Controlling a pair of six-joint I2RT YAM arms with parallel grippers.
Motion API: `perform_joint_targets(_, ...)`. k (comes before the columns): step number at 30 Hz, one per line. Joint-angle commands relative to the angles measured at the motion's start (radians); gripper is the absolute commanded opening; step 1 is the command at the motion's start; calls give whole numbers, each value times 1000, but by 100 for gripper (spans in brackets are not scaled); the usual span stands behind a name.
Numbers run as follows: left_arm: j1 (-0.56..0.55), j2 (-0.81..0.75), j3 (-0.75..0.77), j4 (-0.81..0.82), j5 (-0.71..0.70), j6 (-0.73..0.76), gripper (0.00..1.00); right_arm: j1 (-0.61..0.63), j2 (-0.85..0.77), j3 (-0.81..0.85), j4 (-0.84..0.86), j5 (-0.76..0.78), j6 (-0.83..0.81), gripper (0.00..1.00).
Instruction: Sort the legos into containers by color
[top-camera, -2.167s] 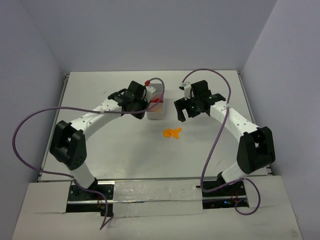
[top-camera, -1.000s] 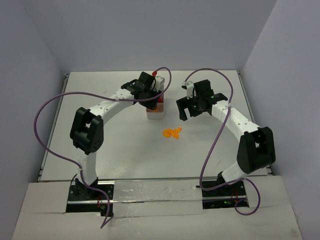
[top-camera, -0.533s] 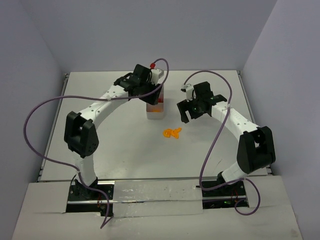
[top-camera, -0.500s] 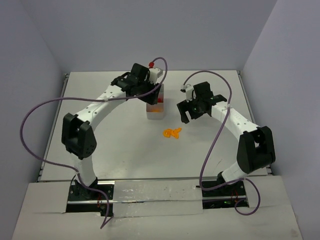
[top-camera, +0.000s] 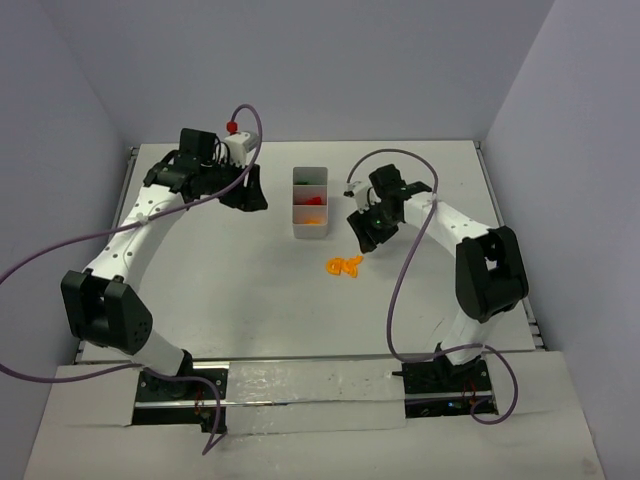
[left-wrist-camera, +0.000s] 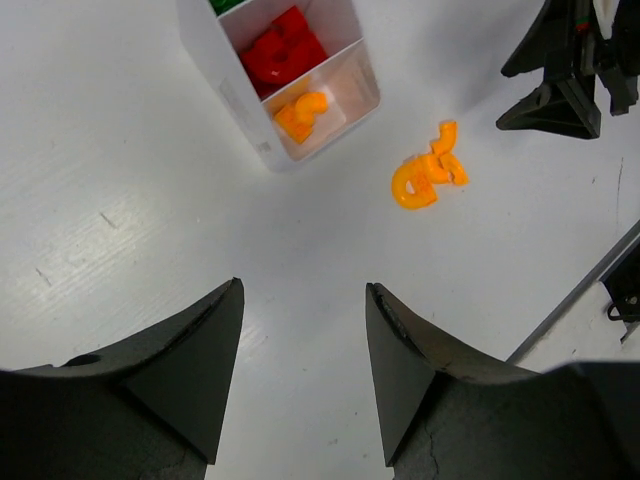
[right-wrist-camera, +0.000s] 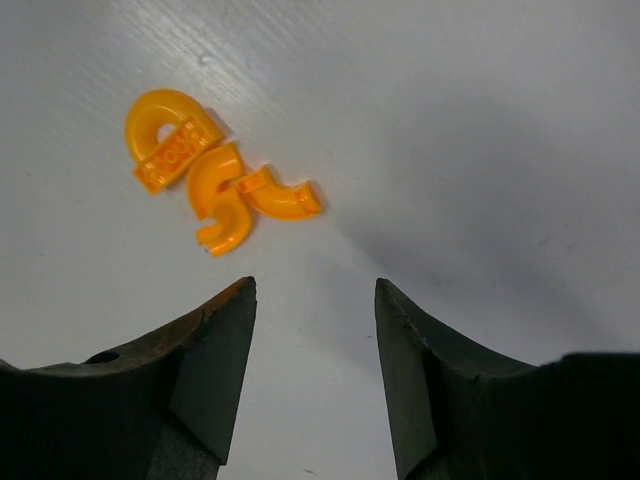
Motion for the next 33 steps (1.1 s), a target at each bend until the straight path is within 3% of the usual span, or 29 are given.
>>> perform_joint_targets(1, 45, -37, -2, -5, 62, -5, 61, 56, -32, -27, 0, 2, 109, 56)
perform_joint_targets(11, 78, -40, -28, 11, 76, -12, 63, 104, 21, -50, 3, -16, 196, 55)
perform_joint_targets(33, 84, -28, -23, 22, 69, -12, 63, 127, 142, -40, 64, -9, 212, 54)
